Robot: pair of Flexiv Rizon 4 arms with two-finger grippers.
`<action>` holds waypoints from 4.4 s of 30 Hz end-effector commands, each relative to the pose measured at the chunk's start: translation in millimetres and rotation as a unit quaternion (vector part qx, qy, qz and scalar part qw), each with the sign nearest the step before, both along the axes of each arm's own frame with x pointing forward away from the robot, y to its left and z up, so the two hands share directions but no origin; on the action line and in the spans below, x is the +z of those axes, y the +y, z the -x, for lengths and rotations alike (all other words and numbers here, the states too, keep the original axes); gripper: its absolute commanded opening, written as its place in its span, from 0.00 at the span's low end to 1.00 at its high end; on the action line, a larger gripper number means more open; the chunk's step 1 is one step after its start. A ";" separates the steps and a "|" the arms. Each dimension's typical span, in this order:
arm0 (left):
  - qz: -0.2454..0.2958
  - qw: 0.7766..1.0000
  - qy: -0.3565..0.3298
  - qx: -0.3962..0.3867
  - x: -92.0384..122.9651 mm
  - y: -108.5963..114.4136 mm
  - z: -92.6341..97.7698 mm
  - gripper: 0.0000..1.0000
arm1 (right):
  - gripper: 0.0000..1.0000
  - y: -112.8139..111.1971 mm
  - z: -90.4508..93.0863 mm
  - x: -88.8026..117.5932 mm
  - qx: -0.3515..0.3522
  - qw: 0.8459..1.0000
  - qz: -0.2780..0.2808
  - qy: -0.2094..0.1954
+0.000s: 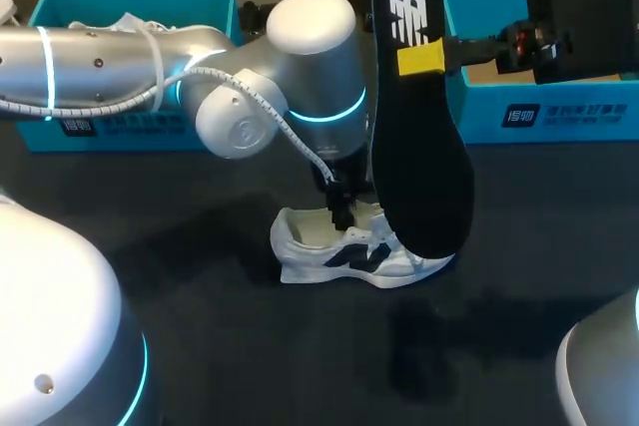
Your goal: Take the shoe out of the shoebox, open the shoe tongue, remove and reinsert the insole, then place the shoe into the shoebox
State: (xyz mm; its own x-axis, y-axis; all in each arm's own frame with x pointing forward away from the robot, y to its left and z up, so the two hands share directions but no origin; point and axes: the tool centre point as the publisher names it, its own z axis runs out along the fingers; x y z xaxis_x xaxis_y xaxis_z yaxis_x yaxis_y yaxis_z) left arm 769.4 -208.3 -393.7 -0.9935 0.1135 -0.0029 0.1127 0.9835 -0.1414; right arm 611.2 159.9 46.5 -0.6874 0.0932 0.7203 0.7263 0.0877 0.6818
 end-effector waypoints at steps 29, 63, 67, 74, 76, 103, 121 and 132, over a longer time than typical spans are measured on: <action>0.026 0.913 0.186 -0.363 54.1 10.0 -10.3 0.00 | 0.00 2.8 -2.2 0.2 0.001 1.000 0.001 0.001; -0.068 0.819 0.116 -0.558 51.4 -4.9 1.8 0.00 | 0.00 2.8 -2.2 0.2 0.001 1.000 0.001 0.001; -0.082 0.805 0.102 -0.579 44.5 -13.1 1.4 0.00 | 0.00 2.8 -2.2 0.2 0.001 1.000 0.001 0.001; -0.087 0.783 0.104 -0.607 35.7 -20.1 2.1 0.00 | 0.00 2.8 -2.2 0.2 0.001 1.000 0.001 0.001; -0.087 0.776 0.103 -0.616 34.4 -20.5 3.1 0.00 | 0.00 2.8 -2.2 0.2 0.001 1.000 0.001 0.001; -0.099 0.751 0.099 -0.645 -3.1 -33.3 10.2 0.75 | 0.00 2.8 -2.2 0.2 0.001 1.000 0.001 0.001; -0.004 0.780 0.032 -0.625 70.1 -47.8 -7.0 1.00 | 0.00 2.8 -2.2 0.2 0.001 1.000 0.001 0.001; 0.061 0.793 -0.039 -0.605 125.1 -48.8 -15.8 1.00 | 0.00 -13.8 -17.3 1.0 -0.031 0.999 -0.009 0.025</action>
